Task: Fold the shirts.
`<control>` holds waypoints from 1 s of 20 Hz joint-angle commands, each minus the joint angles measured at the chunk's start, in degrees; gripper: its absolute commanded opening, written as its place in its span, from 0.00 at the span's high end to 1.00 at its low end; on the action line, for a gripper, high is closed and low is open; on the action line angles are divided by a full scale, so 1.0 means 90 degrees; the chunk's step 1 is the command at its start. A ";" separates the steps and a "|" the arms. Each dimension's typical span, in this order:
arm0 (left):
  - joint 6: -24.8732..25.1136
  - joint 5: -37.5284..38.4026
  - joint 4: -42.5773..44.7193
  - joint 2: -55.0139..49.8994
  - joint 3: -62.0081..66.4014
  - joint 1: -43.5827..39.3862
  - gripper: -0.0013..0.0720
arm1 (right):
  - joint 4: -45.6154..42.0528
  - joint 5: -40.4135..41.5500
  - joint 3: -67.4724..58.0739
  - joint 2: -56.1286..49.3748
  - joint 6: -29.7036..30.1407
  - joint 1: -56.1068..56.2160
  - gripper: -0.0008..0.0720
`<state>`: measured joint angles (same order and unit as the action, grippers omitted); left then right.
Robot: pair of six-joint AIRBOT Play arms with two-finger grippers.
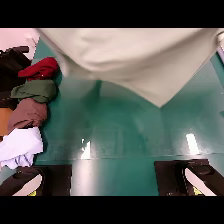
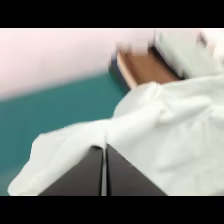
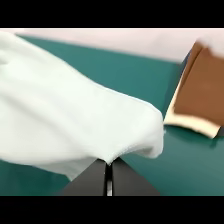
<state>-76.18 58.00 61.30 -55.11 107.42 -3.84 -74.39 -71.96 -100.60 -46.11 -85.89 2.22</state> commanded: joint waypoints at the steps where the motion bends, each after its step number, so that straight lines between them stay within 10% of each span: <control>1: 0.0022 -0.0442 0.0221 0.1338 0.0498 0.0019 0.95 | -0.0250 -0.0401 -0.0959 0.0177 0.0000 -0.0296 0.97; 9: -0.0005 0.0160 0.0311 0.1056 0.0639 0.0019 0.95 | 0.0199 -0.1749 -0.2487 -0.0573 -0.0005 -0.1705 0.97; 14: -0.0202 0.1523 0.0121 -0.0835 -0.0058 0.0017 0.95 | 0.0457 -0.1800 -0.0979 -0.1239 -0.0029 -0.1428 0.97; 20: 0.0304 0.0525 0.0153 -0.3271 -0.1831 -0.0503 0.95 | -0.0085 -0.1015 0.0748 -0.3237 0.0005 -0.0957 0.97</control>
<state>-76.38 67.09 62.89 -74.70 96.38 -6.76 -72.23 -85.14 -99.77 -67.53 -86.02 -7.73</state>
